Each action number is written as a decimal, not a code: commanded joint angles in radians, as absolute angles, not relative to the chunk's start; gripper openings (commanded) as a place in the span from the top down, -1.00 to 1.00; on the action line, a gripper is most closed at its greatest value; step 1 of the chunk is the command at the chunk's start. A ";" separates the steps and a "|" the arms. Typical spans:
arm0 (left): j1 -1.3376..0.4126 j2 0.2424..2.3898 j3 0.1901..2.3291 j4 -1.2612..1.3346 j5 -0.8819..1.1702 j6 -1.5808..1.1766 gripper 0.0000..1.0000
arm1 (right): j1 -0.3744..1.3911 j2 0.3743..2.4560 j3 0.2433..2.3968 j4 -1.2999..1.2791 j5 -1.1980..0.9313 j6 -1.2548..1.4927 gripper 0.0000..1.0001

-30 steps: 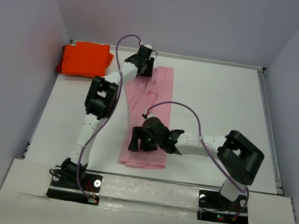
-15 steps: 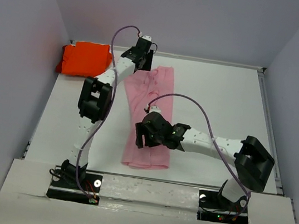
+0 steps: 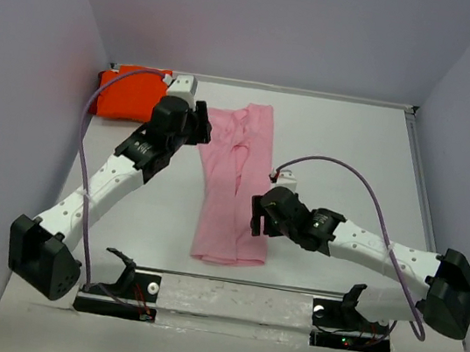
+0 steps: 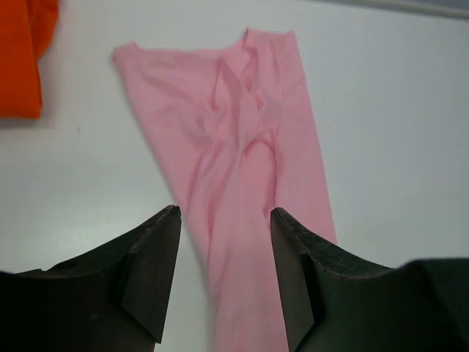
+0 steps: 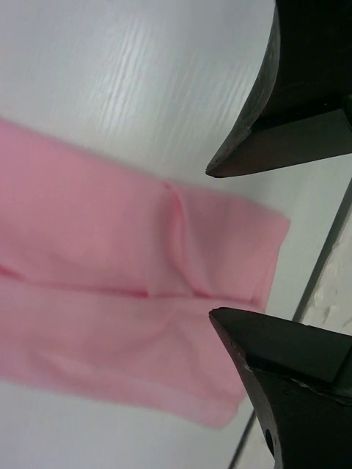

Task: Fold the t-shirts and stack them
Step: Grab the bottom of the folded rectangular tshirt with both arms

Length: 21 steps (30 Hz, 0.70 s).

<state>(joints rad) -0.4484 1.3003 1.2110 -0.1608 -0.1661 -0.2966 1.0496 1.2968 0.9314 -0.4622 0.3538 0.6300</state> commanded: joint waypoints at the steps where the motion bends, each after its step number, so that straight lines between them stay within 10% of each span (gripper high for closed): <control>1: -0.482 1.183 0.961 -0.100 -0.097 -0.420 -0.23 | 0.985 1.215 0.793 -0.508 0.403 0.699 -0.54; 21: -0.820 0.801 0.523 -0.236 -0.175 -0.767 -0.18 | 0.963 1.287 0.627 -0.331 0.310 0.819 -0.53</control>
